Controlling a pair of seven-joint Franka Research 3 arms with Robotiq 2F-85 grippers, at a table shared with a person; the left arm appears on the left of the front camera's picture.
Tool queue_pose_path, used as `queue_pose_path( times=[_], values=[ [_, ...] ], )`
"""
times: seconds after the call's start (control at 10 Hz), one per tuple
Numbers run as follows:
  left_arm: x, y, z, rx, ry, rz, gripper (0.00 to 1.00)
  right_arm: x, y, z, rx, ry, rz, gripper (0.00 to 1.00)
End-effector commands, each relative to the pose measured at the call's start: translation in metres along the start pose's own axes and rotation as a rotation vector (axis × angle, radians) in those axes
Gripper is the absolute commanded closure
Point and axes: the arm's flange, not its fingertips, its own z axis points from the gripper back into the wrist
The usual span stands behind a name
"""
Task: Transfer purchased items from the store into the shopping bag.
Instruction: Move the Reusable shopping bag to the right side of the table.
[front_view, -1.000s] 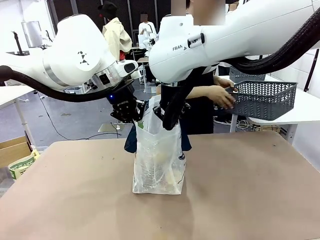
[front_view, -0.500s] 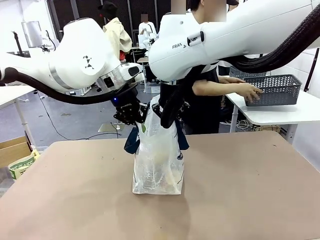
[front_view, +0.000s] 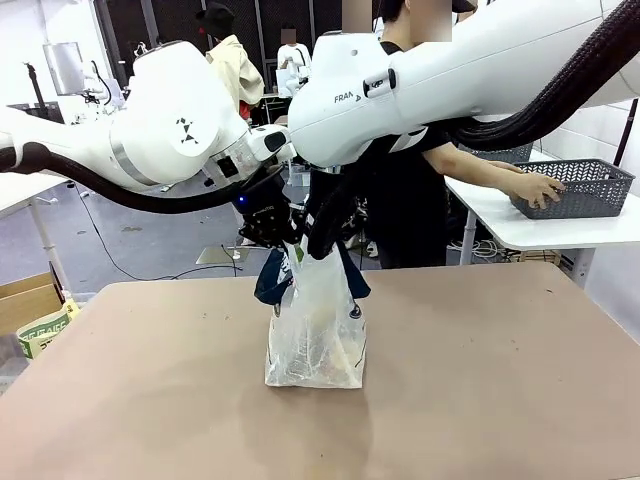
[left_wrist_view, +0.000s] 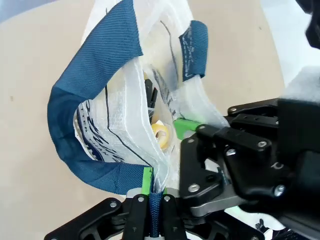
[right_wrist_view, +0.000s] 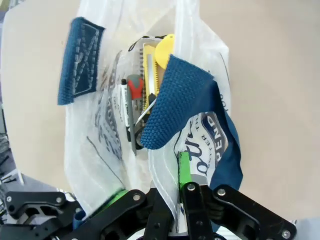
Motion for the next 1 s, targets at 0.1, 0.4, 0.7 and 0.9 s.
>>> queue_pose_path(
  times=[0.1, 0.4, 0.7, 0.9],
  values=[
    [0.004, -0.004, -0.001, -0.031, 0.002, 0.003, 1.0, 0.003, 0.007, -0.009, 0.014, -0.004, -0.036, 1.0],
    [0.004, -0.004, 0.002, -0.045, 0.005, 0.005, 1.0, 0.005, 0.002, -0.009, 0.04, -0.008, -0.022, 1.0],
    [0.001, 0.0, -0.001, -0.008, 0.004, 0.007, 1.0, 0.015, -0.022, -0.006, 0.056, -0.036, -0.044, 1.0],
    [-0.002, -0.003, 0.001, -0.006, -0.003, 0.002, 1.0, 0.011, -0.009, -0.002, 0.043, -0.009, -0.052, 1.0]
  ],
)
